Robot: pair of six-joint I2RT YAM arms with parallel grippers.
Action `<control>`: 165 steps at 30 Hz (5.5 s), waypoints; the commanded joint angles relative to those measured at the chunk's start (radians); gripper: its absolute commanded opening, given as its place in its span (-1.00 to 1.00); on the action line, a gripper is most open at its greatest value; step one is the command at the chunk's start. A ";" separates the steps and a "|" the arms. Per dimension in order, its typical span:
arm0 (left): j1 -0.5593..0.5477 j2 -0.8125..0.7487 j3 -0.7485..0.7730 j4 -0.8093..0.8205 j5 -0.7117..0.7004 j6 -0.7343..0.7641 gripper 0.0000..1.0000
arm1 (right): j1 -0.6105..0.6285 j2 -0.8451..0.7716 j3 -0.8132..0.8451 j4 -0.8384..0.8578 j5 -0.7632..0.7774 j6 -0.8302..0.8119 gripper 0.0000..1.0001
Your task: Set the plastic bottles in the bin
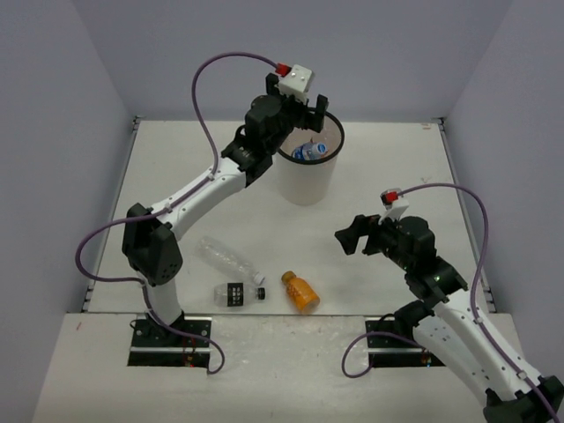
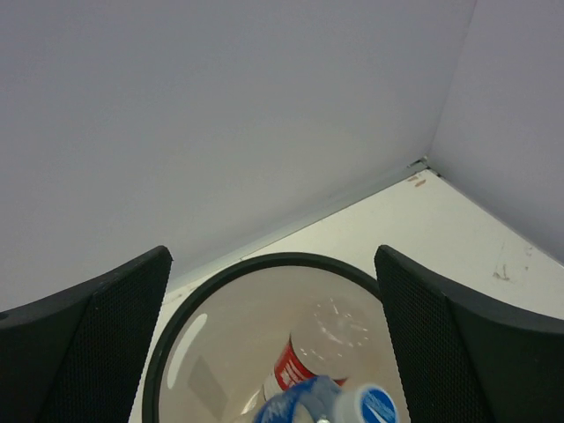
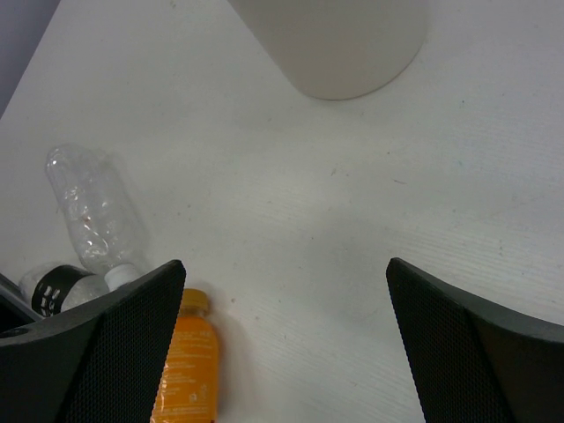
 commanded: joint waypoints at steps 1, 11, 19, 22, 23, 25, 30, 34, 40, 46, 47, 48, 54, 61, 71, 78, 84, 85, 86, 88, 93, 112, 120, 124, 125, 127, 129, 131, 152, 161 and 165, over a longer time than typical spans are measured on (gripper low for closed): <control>0.014 -0.124 -0.039 0.050 -0.066 0.006 1.00 | 0.063 -0.005 0.026 0.002 0.027 -0.017 0.97; 0.014 -0.354 -0.203 -0.162 -0.241 -0.134 1.00 | 0.284 0.137 0.062 0.007 -0.049 -0.001 0.98; 0.031 -0.667 -0.621 -0.332 -0.382 -0.391 1.00 | 0.482 0.315 0.104 0.006 0.027 0.028 0.97; 0.043 -0.758 -0.720 -0.448 -0.371 -0.494 1.00 | 0.533 0.403 0.126 0.005 0.051 0.065 0.98; 0.046 -0.778 -0.739 -0.476 -0.360 -0.526 1.00 | 0.550 0.434 0.132 0.006 0.060 0.075 0.97; 0.044 -0.830 -0.786 -0.523 -0.346 -0.555 1.00 | 0.591 0.473 0.138 0.021 0.075 0.084 0.97; 0.046 -0.942 -0.882 -0.620 -0.387 -0.611 1.00 | 0.671 0.655 0.188 -0.014 0.154 0.113 0.97; 0.046 -0.971 -0.903 -0.684 -0.383 -0.645 1.00 | 0.693 0.797 0.253 -0.076 0.224 0.172 0.97; 0.046 -0.992 -0.921 -0.755 -0.427 -0.684 1.00 | 0.734 0.886 0.302 -0.096 0.267 0.212 0.97; 0.047 -1.005 -0.946 -0.763 -0.412 -0.697 1.00 | 0.738 0.899 0.319 -0.127 0.349 0.262 0.68; 0.046 -1.005 -0.951 -0.763 -0.411 -0.701 1.00 | 0.737 0.899 0.319 -0.131 0.357 0.271 0.58; 0.046 -1.007 -0.954 -0.764 -0.411 -0.703 1.00 | 0.737 0.896 0.319 -0.130 0.358 0.272 0.45; 0.047 -1.001 -0.961 -0.794 -0.457 -0.730 1.00 | 0.737 0.858 0.350 -0.152 0.391 0.241 -0.48; 0.047 -1.008 -0.965 -0.810 -0.442 -0.769 1.00 | 0.734 0.750 0.484 -0.201 0.478 0.159 -0.60; 0.046 -1.020 -0.979 -0.877 -0.388 -0.900 1.00 | 0.484 0.605 0.762 0.078 0.414 -0.107 -0.59; 0.046 -1.021 -0.982 -0.945 -0.376 -0.992 1.00 | 0.249 0.806 1.022 0.165 0.369 -0.257 -0.59; 0.047 -1.034 -0.992 -0.929 -0.355 -1.008 1.00 | 0.142 1.023 1.250 0.162 0.376 -0.272 -0.55; 0.046 -1.034 -0.995 -0.933 -0.361 -1.017 1.00 | 0.132 1.065 1.285 0.157 0.380 -0.273 -0.52; 0.047 -1.035 -0.998 -0.937 -0.365 -1.026 1.00 | 0.127 1.091 1.304 0.151 0.386 -0.274 -0.51; 0.046 -1.030 -1.012 -0.947 -0.369 -1.037 1.00 | 0.125 1.123 1.304 0.127 0.427 -0.262 -0.46; 0.046 -1.013 -1.031 -0.956 -0.370 -1.070 1.00 | 0.122 1.126 1.191 0.158 0.421 -0.215 0.18; 0.047 -0.954 -1.083 -0.906 -0.365 -1.116 1.00 | 0.122 0.741 0.862 0.228 0.595 -0.168 0.97; 0.046 -0.931 -1.125 -0.848 -0.343 -1.143 1.00 | 0.122 0.352 0.427 0.172 0.706 0.052 0.97; 0.046 -0.908 -1.147 -0.816 -0.332 -1.176 1.00 | 0.122 0.136 0.257 0.104 0.731 0.180 0.97; 0.045 -0.901 -1.150 -0.813 -0.329 -1.188 1.00 | 0.122 0.108 0.221 0.081 0.739 0.194 0.97; 0.045 -0.884 -1.162 -0.805 -0.329 -1.216 1.00 | 0.122 0.061 0.176 0.035 0.751 0.216 0.97; 0.046 -0.859 -1.183 -0.783 -0.333 -1.239 1.00 | 0.122 0.036 0.159 -0.027 0.758 0.243 0.98; 0.046 -0.825 -1.193 -0.759 -0.334 -1.265 1.00 | 0.122 0.011 0.140 -0.060 0.761 0.253 0.97; 0.046 -0.572 -0.997 -0.636 -0.453 -1.251 -0.32 | 0.121 -0.050 0.071 -0.082 0.757 0.212 0.97; 0.046 -0.578 -0.658 -0.444 -0.446 -0.922 -0.52 | 0.122 -0.093 0.062 -0.083 0.738 0.201 0.98; 0.044 -0.555 -0.474 -0.248 -0.316 -0.595 -0.54 | 0.122 -0.109 0.041 -0.088 0.732 0.202 0.97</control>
